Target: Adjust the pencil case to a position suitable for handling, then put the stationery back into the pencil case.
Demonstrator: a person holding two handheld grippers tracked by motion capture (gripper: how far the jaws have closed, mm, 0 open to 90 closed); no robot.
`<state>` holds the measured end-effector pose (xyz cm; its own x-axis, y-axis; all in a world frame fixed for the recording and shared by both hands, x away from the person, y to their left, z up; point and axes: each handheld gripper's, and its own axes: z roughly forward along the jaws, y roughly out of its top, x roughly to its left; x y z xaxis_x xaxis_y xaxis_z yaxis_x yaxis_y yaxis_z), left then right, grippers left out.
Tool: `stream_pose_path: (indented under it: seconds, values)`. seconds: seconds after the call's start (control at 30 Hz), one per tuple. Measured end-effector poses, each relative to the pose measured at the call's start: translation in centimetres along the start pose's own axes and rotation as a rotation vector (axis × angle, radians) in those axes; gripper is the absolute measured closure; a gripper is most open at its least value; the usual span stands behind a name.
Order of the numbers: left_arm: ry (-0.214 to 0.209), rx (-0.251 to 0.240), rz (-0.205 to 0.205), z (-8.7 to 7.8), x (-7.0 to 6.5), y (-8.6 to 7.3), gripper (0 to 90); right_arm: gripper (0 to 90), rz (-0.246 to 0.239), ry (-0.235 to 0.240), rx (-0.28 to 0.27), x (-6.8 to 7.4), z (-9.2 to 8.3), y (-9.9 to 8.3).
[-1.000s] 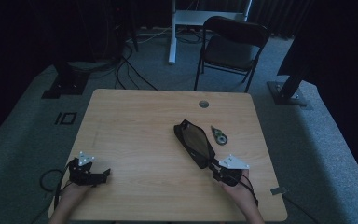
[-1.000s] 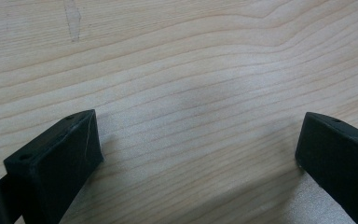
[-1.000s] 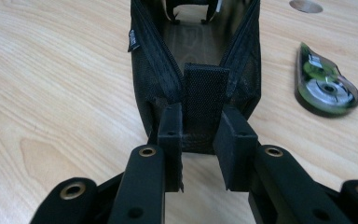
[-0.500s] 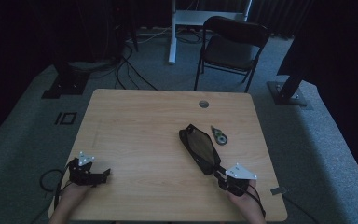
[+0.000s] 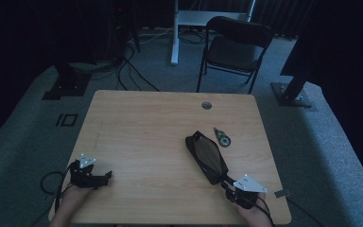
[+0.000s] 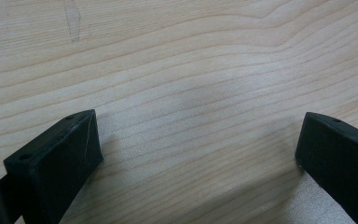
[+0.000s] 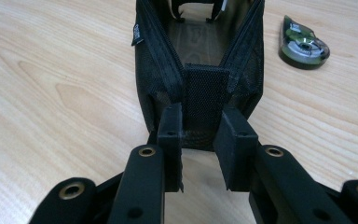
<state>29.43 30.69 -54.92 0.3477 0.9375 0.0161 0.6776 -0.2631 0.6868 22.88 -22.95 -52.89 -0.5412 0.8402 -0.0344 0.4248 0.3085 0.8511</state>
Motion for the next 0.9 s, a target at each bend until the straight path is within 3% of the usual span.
stream_pose_path:
  seconds: [0.37, 0.6, 0.73, 0.9]
  values:
    - [0.0, 0.0, 0.0, 0.0, 0.0, 0.0, 0.2, 58.6, -0.007, 0.0, -0.036, 0.0, -0.8, 1.3]
    - [0.0, 0.0, 0.0, 0.0, 0.0, 0.0, 0.2, 51.3, 0.042, -0.008, -0.088, -1.5, -1.2, 3.2]
    - [0.0, -0.001, 0.0, 0.0, 0.0, 0.0, 0.2, 49.4, 0.04, -0.029, -0.106, -2.1, -1.0, 4.2]
    - [0.0, -0.001, 0.0, 0.0, 0.0, 0.0, 0.2, 44.5, 0.044, -0.017, -0.115, -2.5, -0.6, 5.1]
